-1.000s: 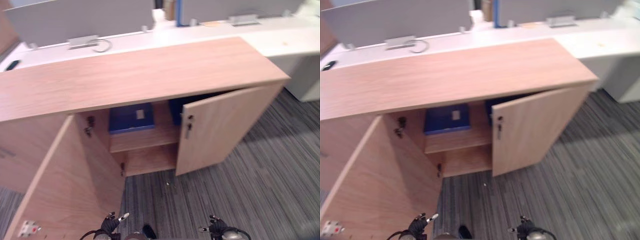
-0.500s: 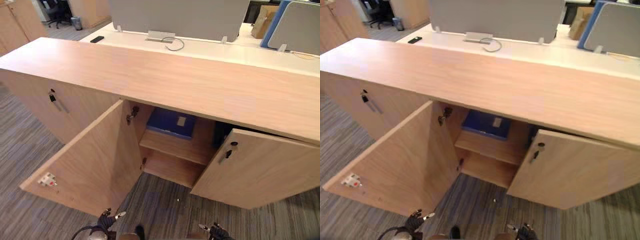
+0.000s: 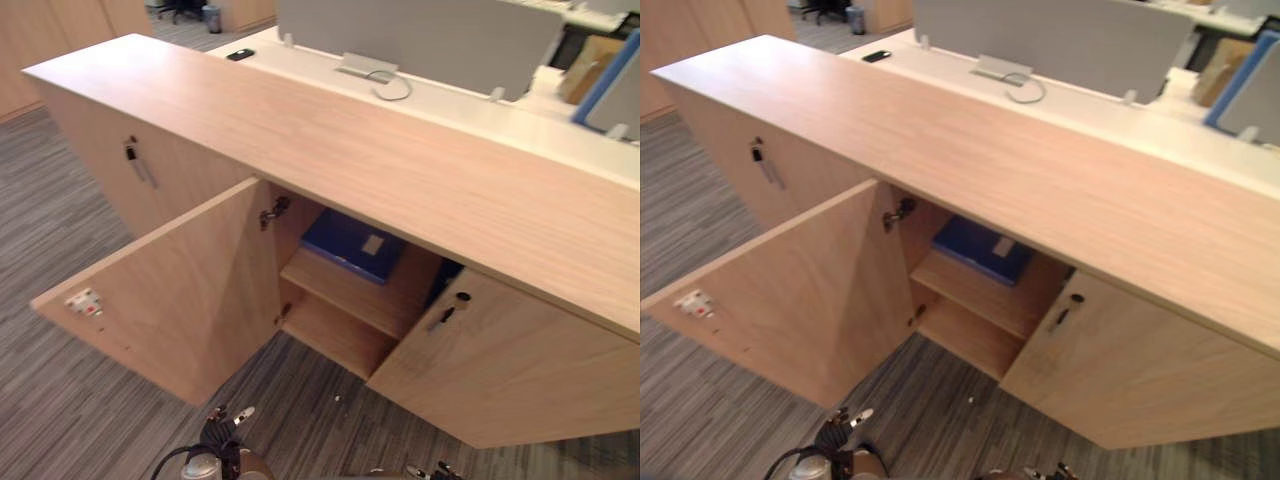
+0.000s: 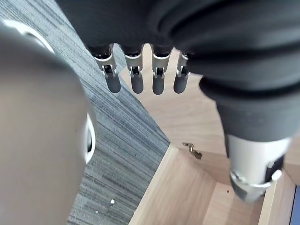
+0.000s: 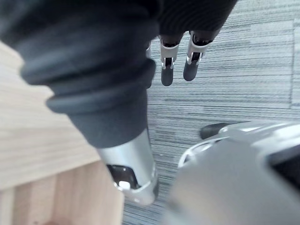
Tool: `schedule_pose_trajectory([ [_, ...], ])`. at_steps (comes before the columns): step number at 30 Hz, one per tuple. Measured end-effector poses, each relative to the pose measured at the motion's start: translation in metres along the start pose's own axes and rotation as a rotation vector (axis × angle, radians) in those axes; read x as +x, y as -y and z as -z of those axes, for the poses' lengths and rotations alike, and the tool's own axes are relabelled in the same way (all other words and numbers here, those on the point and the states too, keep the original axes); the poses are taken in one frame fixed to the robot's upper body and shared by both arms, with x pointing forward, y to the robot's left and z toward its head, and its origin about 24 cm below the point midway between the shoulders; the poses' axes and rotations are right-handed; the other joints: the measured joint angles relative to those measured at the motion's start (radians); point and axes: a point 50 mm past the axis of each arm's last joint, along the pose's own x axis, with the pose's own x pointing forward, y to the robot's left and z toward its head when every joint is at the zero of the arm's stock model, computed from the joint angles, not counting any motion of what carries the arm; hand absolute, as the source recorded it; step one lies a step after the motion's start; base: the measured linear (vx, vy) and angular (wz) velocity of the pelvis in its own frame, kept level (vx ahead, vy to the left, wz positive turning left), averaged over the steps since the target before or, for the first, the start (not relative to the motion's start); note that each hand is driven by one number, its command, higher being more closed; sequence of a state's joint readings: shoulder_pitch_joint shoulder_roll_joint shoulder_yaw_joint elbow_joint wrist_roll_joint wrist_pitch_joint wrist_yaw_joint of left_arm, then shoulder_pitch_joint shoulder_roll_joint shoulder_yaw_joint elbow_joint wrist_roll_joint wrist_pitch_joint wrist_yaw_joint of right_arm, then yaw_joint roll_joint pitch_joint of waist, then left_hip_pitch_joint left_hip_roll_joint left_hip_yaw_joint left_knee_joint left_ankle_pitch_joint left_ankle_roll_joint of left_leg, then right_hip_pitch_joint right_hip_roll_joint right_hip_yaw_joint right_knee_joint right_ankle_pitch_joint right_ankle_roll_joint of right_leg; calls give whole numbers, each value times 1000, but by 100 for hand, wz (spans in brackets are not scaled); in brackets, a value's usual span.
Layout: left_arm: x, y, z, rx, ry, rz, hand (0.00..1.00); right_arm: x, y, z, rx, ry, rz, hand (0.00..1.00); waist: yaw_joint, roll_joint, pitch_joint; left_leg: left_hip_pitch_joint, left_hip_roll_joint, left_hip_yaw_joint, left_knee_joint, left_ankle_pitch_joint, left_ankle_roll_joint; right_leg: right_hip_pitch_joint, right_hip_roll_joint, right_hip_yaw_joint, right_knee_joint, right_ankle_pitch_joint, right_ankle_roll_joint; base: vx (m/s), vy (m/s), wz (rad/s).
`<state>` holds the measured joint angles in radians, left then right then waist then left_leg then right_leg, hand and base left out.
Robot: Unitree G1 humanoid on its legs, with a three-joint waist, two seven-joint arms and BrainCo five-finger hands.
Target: Walk over to the cabinet, pick up the folder, carry it to the office cabinet, place the folder inside the office cabinet, then close the office cabinet door
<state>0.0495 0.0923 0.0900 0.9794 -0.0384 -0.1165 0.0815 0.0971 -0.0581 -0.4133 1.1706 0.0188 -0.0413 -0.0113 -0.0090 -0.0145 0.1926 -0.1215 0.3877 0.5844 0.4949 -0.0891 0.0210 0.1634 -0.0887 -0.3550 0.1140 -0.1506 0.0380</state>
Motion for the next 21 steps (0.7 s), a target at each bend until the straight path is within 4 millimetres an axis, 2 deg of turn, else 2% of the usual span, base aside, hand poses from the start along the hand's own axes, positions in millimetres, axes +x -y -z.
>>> schedule_pose_trajectory([
  [1,-1,3,2,1,-4,10,0,-1,5,3,8,-5,14,0,-3,14,-1,1,3,26,34,-19,6,-1,-5,-18,2,-2,4,26,135,100],
  [2,-2,7,3,6,-6,22,0,-1,9,3,29,-4,30,0,-13,34,3,-5,4,68,52,-64,-8,0,-14,-57,20,-9,17,38,145,101],
  [3,-2,7,2,2,0,24,0,-1,11,4,53,-7,40,0,-13,42,5,-27,-16,62,47,-60,-12,-2,-21,-84,43,-20,29,52,205,140],
  [4,-1,5,-1,-12,15,19,0,-2,11,7,99,-14,50,0,-7,40,11,-42,-72,32,11,-57,-8,2,-40,-110,27,-24,23,35,164,113],
  [6,-2,4,-1,-25,15,16,0,-2,10,7,139,-13,57,0,-3,36,11,-45,-114,16,-19,-44,6,16,-59,-138,11,-24,23,23,152,92],
  [7,-3,-1,3,-51,8,-2,0,-2,9,7,214,-4,67,0,-4,38,12,-36,-172,-8,-69,-25,16,39,-87,-178,4,-23,25,26,142,79],
  [8,-3,-2,4,-56,3,-7,0,-2,9,7,223,-2,68,0,-5,37,11,-30,-191,-16,-100,-13,17,43,-96,-191,3,-22,25,22,120,72],
  [9,-4,-4,6,-61,-1,-13,0,-2,8,7,233,-2,68,0,-9,34,8,-22,-217,-25,-139,7,18,43,-107,-202,3,-20,28,-7,68,61],
  [10,-5,-7,9,-87,-11,-27,0,-2,7,8,268,-5,70,0,-16,29,4,13,-299,-42,-297,91,26,32,-136,-229,4,-19,29,-19,59,58],
  [12,-6,-12,13,-121,-22,-49,0,-2,8,8,278,-5,72,0,-21,28,5,58,-349,-48,-443,167,26,28,-146,-250,1,-7,48,-20,52,37],
  [13,-9,-19,20,-176,-41,-84,0,-2,8,8,282,-4,73,0,-23,28,5,106,-374,-51,-568,229,21,29,-146,-255,-2,-3,56,-5,42,13],
  [14,-10,-25,22,-202,-46,-104,0,-2,7,8,284,-3,70,0,-27,29,7,116,-381,-55,-590,239,25,34,-141,-257,-2,-3,57,-9,29,5],
  [15,-11,-32,24,-262,-50,-135,0,-3,5,9,297,-5,70,0,-26,20,10,121,-380,-58,-590,242,24,41,-138,-260,-4,-3,57,-8,-26,5],
  [17,-11,-36,24,-315,-50,-154,0,-3,5,9,306,-2,72,0,-26,19,10,124,-381,-67,-590,242,24,46,-135,-263,-5,-7,52,-9,-68,9],
  [21,-4,-55,-1,-424,44,-216,0,-3,3,7,292,5,62,0,-29,20,9,130,-383,-81,-591,231,22,68,-136,-275,-24,-7,53,-3,-42,9],
])
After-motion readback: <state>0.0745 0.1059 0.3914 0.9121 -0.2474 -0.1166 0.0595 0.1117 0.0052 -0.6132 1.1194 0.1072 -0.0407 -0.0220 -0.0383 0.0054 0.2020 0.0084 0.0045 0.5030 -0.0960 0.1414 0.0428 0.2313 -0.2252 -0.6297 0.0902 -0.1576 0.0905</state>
